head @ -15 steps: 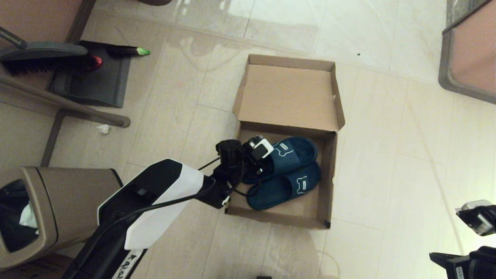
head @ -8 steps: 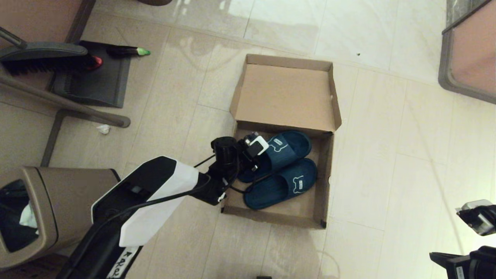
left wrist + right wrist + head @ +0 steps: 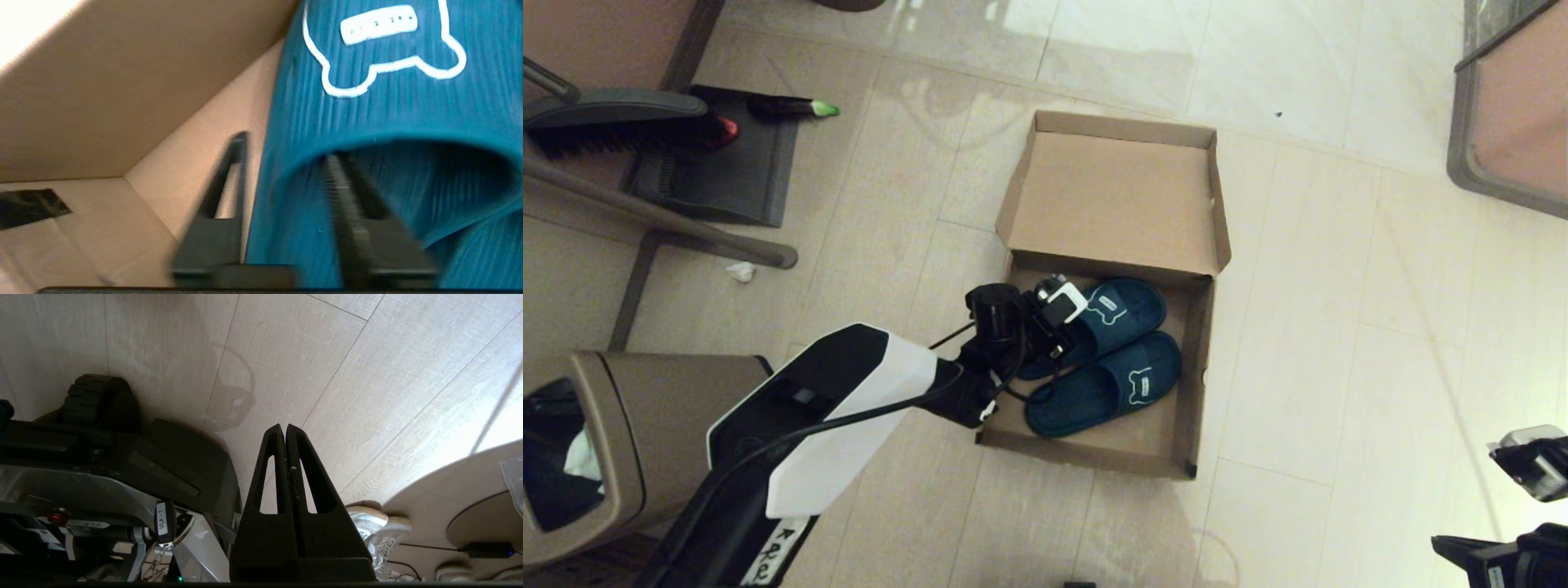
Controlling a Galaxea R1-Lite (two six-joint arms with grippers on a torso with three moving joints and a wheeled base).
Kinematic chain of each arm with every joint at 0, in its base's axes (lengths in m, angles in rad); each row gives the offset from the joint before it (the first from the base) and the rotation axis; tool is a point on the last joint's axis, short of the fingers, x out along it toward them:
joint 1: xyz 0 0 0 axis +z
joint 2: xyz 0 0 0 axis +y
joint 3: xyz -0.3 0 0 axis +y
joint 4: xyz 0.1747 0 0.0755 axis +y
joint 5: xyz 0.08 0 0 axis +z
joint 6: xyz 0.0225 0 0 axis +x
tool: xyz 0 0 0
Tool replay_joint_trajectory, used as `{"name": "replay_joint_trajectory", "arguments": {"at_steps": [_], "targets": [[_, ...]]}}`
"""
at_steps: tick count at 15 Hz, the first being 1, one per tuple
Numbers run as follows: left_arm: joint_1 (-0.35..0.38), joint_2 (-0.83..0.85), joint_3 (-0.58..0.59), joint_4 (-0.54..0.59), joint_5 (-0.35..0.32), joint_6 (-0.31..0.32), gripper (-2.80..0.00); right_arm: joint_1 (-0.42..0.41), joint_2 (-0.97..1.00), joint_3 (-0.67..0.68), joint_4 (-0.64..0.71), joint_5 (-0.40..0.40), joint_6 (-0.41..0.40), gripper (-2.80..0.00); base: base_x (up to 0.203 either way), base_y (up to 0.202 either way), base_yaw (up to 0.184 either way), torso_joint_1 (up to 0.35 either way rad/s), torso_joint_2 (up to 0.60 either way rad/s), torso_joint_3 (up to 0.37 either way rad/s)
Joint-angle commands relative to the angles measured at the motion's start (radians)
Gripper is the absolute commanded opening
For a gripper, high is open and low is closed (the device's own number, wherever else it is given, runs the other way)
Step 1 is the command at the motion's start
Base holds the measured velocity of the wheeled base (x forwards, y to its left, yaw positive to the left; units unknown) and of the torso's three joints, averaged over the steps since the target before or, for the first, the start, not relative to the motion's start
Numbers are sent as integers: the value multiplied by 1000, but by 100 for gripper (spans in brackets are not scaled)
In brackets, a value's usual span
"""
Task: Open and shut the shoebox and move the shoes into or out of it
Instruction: Put the shoes into the shoe box, then close the shoe box
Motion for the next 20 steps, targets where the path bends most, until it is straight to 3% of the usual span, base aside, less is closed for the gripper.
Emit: {"name": "replay_joint_trajectory", "arguments": {"at_steps": [1, 5, 7, 10, 13, 15, 18, 20], "targets": [[-6, -22, 21, -5, -3, 2, 0, 1, -2, 1, -1, 1, 0, -280, 0, 0, 0, 0, 0, 0], [2, -213, 236, 4, -1, -20, 0, -1, 31, -17, -3, 2, 17, -280, 0, 0, 0, 0, 0, 0], [13, -356, 330, 52, 13, -93, 0, -1, 116, -98, -9, 20, 115, -280, 0, 0, 0, 0, 0, 0], [30, -549, 365, 327, 116, -412, 0, -3, 272, -249, -15, 111, 291, -280, 0, 0, 0, 0, 0, 0], [75, -639, 365, 563, 154, -793, 0, -34, 366, -357, -15, 240, 342, -280, 0, 0, 0, 0, 0, 0], [93, -653, 328, 672, 135, -1092, 0, -79, 446, -437, -14, 256, 352, -280, 0, 0, 0, 0, 0, 0], [106, -614, 160, 773, 100, -1556, 0, -141, 525, -613, 12, 259, 383, -280, 0, 0, 0, 0, 0, 0], [117, -580, -7, 894, 91, -1801, 0, -150, 542, -739, 116, 261, 453, -280, 0, 0, 0, 0, 0, 0]]}}
